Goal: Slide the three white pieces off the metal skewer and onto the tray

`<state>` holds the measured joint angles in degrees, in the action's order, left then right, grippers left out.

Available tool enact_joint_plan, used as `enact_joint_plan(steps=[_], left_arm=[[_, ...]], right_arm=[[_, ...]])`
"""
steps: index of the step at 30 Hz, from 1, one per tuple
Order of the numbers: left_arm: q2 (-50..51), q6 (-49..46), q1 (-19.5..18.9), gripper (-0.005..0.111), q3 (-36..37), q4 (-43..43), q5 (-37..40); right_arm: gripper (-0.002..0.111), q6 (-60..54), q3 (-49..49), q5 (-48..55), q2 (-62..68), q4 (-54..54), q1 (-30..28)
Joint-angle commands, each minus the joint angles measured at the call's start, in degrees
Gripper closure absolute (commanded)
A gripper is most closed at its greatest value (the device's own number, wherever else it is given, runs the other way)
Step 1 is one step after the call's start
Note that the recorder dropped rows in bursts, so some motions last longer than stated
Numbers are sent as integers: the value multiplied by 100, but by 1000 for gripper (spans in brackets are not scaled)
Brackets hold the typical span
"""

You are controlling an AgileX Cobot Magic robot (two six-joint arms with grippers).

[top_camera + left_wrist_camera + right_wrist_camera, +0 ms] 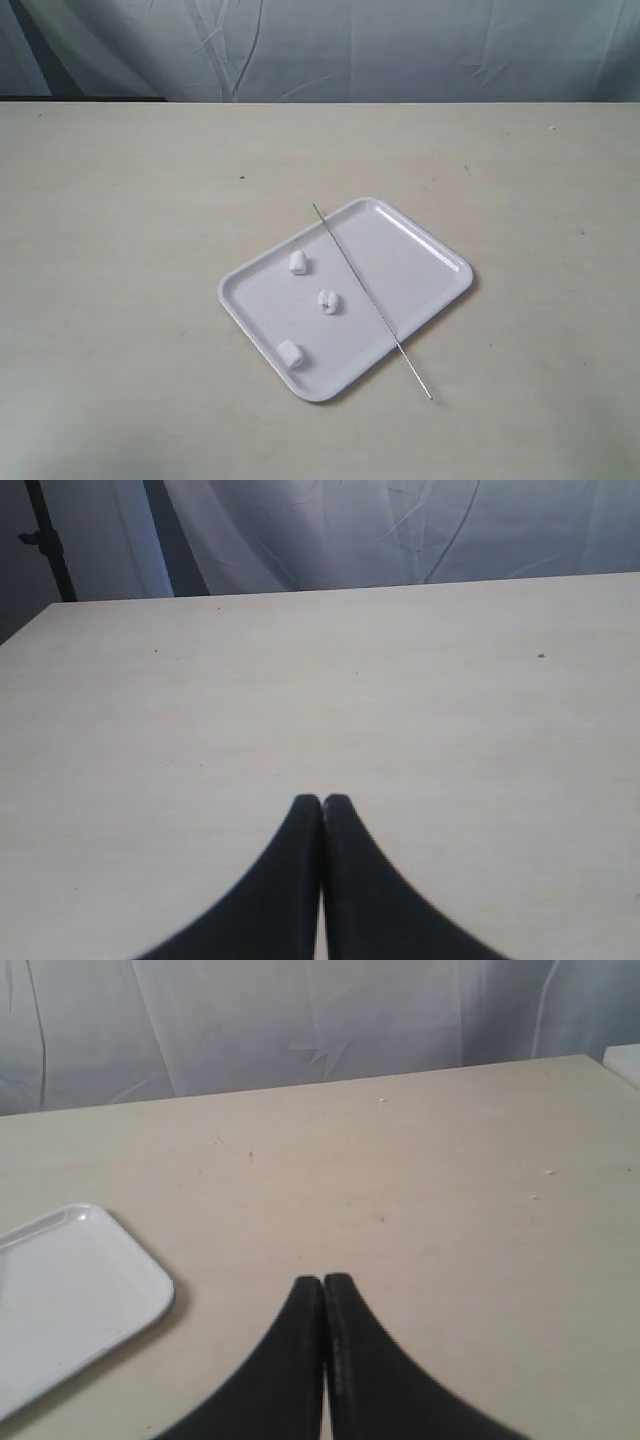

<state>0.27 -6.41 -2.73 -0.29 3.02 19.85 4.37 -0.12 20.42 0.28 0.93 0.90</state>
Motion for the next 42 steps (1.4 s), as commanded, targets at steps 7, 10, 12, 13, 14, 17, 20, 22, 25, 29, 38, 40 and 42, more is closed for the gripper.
enact_joint_plan(steps=[7,10,12,13,14,17,20,22,25,29,38,40,42], left_arm=[[-27,-4,-10,107,29,-8,-87],[-27,-4,-10,107,29,-8,-50],[-27,-4,-10,107,29,-8,-50],[-27,-4,-10,107,29,-8,-50],[-27,-4,-10,107,29,-8,-50],[-27,-4,-10,107,29,-8,-50],[-27,-4,-10,107,29,-8,-50],[-27,-4,-10,107,29,-8,-50],[-27,-4,-10,107,29,-8,-50],[-27,-4,-10,107,29,-8,-50],[-27,-4,-10,107,29,-8,-61],[-27,-4,-10,107,29,-8,-61],[-27,-4,-10,107,29,-8,-61]], right_arm=[[109,-573,12,28,-28,-148,-19],[109,-576,12,28,-28,-175,-19],[109,-577,12,28,-28,-190,-19],[109,-577,12,28,-28,-190,-19],[109,-577,12,28,-28,-190,-19],[109,-589,12,27,-28,-125,-19],[109,-589,12,27,-28,-125,-19],[109,-589,12,27,-28,-125,-19],[109,-590,12,27,-28,-45,-19],[109,-590,12,27,-28,-33,-19],[109,-590,12,27,-28,-33,-19],[109,-590,12,27,-28,-33,-19],[109,-590,12,27,-28,-33,-19]])
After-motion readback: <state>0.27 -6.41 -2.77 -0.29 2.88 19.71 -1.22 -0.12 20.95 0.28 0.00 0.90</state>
